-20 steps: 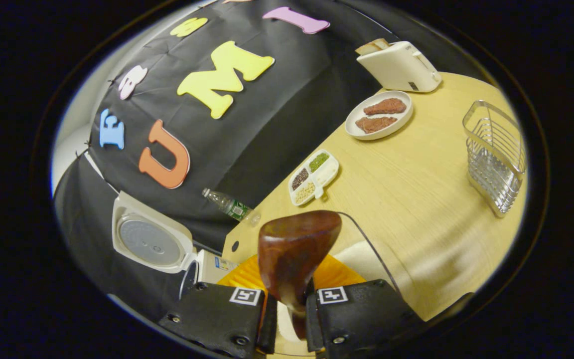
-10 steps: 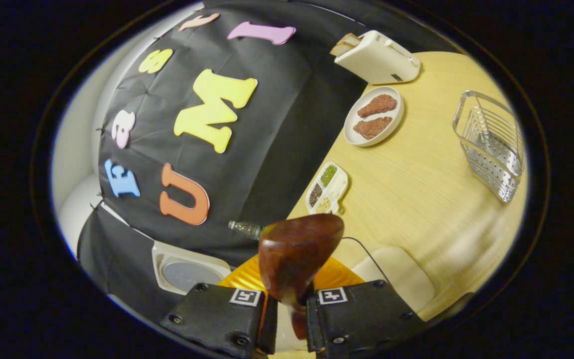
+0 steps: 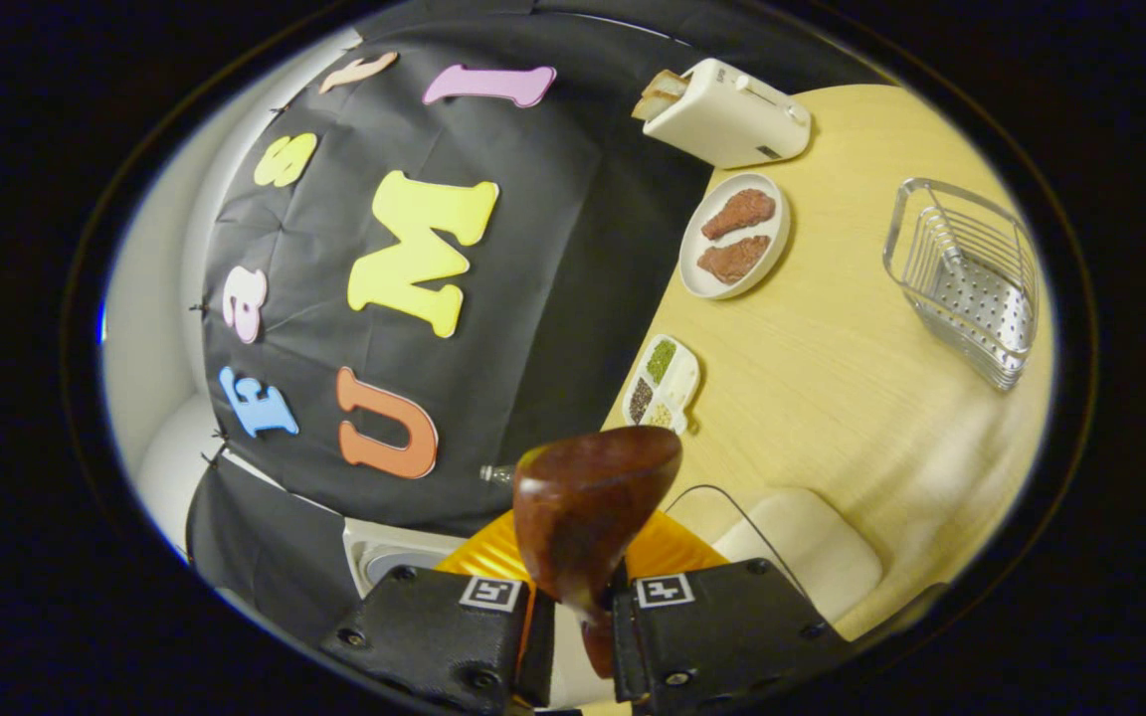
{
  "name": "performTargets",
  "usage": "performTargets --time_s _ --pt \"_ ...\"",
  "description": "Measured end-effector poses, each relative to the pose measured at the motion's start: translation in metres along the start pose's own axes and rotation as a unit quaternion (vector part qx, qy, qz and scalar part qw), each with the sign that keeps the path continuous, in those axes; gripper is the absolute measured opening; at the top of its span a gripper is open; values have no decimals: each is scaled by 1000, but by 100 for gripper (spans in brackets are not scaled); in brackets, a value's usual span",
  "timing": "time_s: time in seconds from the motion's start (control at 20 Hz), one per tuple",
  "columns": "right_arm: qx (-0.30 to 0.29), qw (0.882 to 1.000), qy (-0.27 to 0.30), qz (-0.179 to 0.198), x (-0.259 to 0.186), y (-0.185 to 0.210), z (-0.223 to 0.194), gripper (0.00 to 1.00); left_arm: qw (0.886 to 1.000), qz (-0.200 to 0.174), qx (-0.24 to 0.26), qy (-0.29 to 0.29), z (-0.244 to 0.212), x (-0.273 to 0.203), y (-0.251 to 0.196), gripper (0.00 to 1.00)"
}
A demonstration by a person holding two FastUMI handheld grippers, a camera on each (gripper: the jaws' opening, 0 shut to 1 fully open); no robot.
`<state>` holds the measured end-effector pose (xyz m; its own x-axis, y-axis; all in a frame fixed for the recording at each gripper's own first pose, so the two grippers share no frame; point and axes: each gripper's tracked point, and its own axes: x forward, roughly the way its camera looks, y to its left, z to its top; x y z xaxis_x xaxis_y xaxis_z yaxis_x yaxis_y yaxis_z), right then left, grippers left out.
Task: Close the left gripper, press the button to open the rice cooker; take a wooden spoon from the chopstick holder with the right hand, scoop a spoonful of rice and pour it into the rice cooker, then put the wooden spoon back into the chopstick holder.
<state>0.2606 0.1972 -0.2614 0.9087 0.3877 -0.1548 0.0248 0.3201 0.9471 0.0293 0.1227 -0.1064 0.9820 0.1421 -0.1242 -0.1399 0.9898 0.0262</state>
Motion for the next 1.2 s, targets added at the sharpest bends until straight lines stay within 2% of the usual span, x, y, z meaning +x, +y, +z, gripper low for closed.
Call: performTargets --time_s 0.2,0.5,0.7,0.85,1.1,1.2 --pt "17 1000 4 5 -1 23 2 28 1000 4 -3 -1 -2 -1 5 96" --pt "23 999 20 36 12 109 -19 28 1000 17 -14 -3 -7 -8 23 97" --pt "15 997 51 58 41 168 -65 28 999 29 -21 7 -18 -9 34 97" --pt "8 994 81 68 67 191 -114 28 999 41 -25 12 -23 -10 42 97" --pt "-54 990 123 48 107 186 -194 28 997 61 -35 16 -29 -16 57 97" --pt "-96 986 131 31 120 175 -220 28 997 65 -41 18 -31 -19 59 97"
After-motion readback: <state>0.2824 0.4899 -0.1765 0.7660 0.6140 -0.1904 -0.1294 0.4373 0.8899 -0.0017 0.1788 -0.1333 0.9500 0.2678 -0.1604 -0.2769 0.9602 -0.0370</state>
